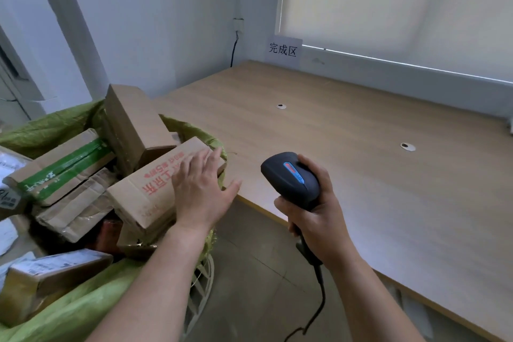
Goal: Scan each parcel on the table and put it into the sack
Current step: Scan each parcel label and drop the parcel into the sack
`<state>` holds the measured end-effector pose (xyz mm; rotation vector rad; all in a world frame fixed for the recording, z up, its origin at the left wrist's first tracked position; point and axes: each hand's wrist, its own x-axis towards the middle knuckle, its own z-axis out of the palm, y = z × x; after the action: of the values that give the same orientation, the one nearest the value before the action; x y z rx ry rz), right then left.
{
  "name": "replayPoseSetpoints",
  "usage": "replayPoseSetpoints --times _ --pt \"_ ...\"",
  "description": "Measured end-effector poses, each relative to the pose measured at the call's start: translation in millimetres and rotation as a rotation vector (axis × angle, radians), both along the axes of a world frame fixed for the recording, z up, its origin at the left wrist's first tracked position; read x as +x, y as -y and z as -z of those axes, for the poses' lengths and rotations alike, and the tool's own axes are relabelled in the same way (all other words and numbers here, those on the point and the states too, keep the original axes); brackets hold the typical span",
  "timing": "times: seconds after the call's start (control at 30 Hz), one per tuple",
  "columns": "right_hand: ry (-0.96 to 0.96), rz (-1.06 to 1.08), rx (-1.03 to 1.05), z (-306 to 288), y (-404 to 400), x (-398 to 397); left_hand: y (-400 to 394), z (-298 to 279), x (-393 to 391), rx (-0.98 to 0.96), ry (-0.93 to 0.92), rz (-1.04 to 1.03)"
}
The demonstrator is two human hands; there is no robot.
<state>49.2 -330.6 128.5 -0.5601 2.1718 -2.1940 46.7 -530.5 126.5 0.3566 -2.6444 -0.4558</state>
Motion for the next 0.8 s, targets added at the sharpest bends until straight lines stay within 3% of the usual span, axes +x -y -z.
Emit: replayPoseSetpoints --times 0.4,0.8 --pt "0.009 0.231 -0.006 1.1 -97.3 28.5 -107.1 3.8 -12.5 0.086 -0.056 0.278" --pt "-0.006 0.381 -0.010 -10.5 -265.7 71.2 -292.3 -0.3 6.8 0.115 -0.030 0.458"
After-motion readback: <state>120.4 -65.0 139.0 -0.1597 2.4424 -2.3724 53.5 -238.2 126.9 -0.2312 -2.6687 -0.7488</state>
